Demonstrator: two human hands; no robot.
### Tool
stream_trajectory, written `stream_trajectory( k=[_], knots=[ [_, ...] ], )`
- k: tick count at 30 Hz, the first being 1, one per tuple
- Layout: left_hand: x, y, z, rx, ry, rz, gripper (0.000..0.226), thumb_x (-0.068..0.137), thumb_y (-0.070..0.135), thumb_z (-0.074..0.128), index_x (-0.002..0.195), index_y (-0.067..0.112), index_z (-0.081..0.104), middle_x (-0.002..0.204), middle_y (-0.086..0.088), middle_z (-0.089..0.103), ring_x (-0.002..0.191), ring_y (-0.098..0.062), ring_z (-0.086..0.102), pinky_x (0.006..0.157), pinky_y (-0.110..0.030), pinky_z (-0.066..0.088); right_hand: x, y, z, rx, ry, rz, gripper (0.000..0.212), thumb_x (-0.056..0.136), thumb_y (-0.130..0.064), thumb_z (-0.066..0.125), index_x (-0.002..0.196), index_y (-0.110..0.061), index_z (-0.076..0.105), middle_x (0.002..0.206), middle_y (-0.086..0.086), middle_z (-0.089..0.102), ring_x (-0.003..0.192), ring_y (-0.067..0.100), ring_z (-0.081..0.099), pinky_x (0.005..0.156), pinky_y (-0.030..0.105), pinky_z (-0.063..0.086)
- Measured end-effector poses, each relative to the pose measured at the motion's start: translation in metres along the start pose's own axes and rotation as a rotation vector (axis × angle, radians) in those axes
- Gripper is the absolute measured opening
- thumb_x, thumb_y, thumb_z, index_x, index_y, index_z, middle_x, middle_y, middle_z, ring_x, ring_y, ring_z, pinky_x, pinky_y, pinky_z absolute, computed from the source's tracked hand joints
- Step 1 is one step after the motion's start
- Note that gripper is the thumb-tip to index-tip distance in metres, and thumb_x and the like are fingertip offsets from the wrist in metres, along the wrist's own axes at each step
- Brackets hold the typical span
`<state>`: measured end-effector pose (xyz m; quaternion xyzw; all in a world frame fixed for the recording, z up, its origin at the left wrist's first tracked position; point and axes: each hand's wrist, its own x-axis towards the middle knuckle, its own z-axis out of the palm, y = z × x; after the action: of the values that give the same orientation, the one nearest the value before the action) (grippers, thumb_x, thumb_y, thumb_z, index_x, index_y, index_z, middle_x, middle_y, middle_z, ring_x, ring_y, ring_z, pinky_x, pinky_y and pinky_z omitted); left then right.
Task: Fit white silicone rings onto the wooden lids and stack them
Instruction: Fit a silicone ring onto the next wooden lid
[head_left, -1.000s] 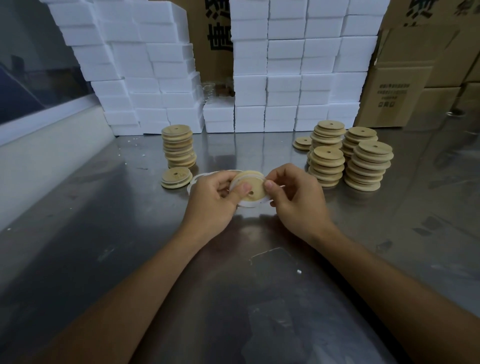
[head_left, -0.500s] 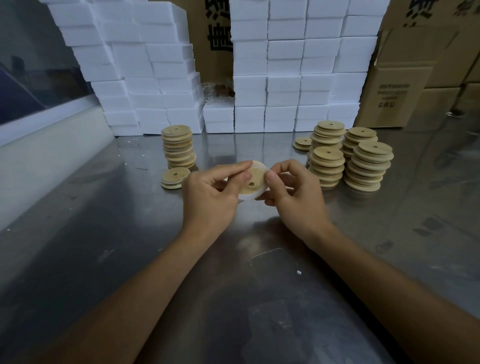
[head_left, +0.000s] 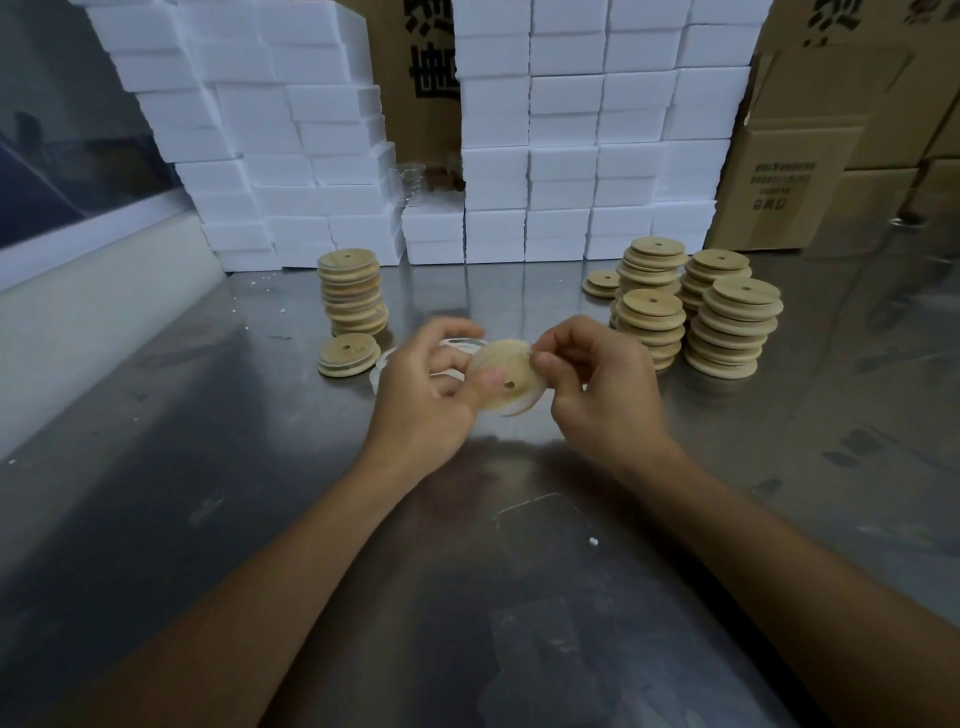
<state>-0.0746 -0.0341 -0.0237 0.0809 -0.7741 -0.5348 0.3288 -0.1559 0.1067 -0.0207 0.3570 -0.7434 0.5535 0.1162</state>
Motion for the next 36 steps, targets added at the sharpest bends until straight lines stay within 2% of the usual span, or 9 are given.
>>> stream_trajectory(
  k=[4,8,12,14,19,23,29,33,36],
  knots=[
    [0.0,-0.004,0.0,0.139,-0.112,0.052,0.022,0.087,0.01,0.072,0.109,0.009,0.07,0.104,-0.006,0.071,0.088,-0.023,0.07,0.074,-0.045,0.061,-0.001,0.001,-0.006,-0.176,-0.054,-0.222,0.009,0.088,0.0,0.063,0.09,-0.008,0.065,0.077,0.0,0.068,0.072,0.012,0.063,0.067,0.036,0.052],
    [-0.002,-0.002,0.005,0.014,-0.044,0.002,0.018,0.085,0.01,0.074,0.101,0.015,0.07,0.094,-0.006,0.072,0.083,-0.02,0.071,0.07,-0.039,0.062,-0.003,-0.005,0.003,0.045,0.02,-0.051,0.007,0.093,-0.003,0.059,0.09,-0.01,0.062,0.081,-0.012,0.064,0.077,0.005,0.063,0.069,0.024,0.054],
    [-0.002,-0.003,0.008,-0.158,0.009,-0.102,0.02,0.083,0.009,0.075,0.102,0.006,0.068,0.093,-0.012,0.072,0.078,-0.022,0.074,0.066,-0.033,0.061,-0.002,-0.008,0.009,0.248,0.116,0.165,0.008,0.093,-0.014,0.066,0.089,-0.006,0.064,0.084,0.007,0.071,0.082,0.024,0.07,0.077,0.048,0.058],
    [-0.002,-0.002,0.009,-0.208,0.022,-0.133,0.021,0.083,0.008,0.075,0.102,0.005,0.067,0.093,-0.013,0.073,0.077,-0.022,0.073,0.065,-0.03,0.06,0.0,-0.008,0.007,0.35,0.101,0.21,0.011,0.092,-0.011,0.066,0.089,-0.001,0.064,0.086,0.019,0.071,0.084,0.033,0.07,0.078,0.052,0.059],
    [-0.003,-0.004,0.008,-0.272,0.002,-0.214,0.023,0.083,0.007,0.075,0.105,0.005,0.068,0.092,-0.009,0.074,0.082,-0.023,0.074,0.069,-0.036,0.061,0.003,-0.006,-0.002,0.529,-0.009,0.307,0.011,0.093,-0.003,0.061,0.083,0.0,0.062,0.075,0.019,0.068,0.075,0.027,0.069,0.07,0.036,0.063],
    [-0.003,-0.001,0.007,-0.353,-0.023,-0.28,0.018,0.085,0.006,0.072,0.102,0.006,0.068,0.093,-0.01,0.075,0.085,-0.022,0.074,0.066,-0.029,0.06,0.004,-0.003,-0.008,0.554,-0.085,0.307,0.014,0.093,-0.001,0.059,0.079,-0.002,0.061,0.065,0.011,0.067,0.066,0.017,0.071,0.061,0.029,0.06],
    [-0.005,0.003,0.007,-0.457,-0.025,-0.335,0.021,0.086,0.004,0.069,0.106,-0.001,0.065,0.099,-0.017,0.074,0.09,-0.027,0.073,0.071,-0.031,0.06,0.001,-0.001,-0.002,0.603,-0.058,0.313,0.011,0.094,-0.008,0.061,0.084,-0.003,0.063,0.074,0.009,0.074,0.073,0.017,0.073,0.064,0.026,0.059],
    [-0.006,0.001,0.009,-0.409,-0.039,-0.298,0.015,0.084,0.0,0.071,0.097,0.002,0.065,0.09,-0.013,0.075,0.085,-0.025,0.074,0.07,-0.032,0.061,-0.002,0.003,0.006,0.564,-0.018,0.376,0.013,0.097,-0.013,0.06,0.086,-0.006,0.06,0.082,0.014,0.073,0.076,0.024,0.072,0.061,0.032,0.06],
    [-0.006,-0.005,0.011,-0.152,-0.089,-0.158,0.017,0.08,0.001,0.077,0.09,0.009,0.066,0.085,-0.007,0.075,0.081,-0.02,0.072,0.071,-0.031,0.061,-0.003,0.009,0.001,0.184,-0.016,0.081,0.008,0.096,-0.009,0.061,0.088,-0.01,0.062,0.081,0.008,0.069,0.078,0.019,0.068,0.064,0.035,0.059]
  ],
)
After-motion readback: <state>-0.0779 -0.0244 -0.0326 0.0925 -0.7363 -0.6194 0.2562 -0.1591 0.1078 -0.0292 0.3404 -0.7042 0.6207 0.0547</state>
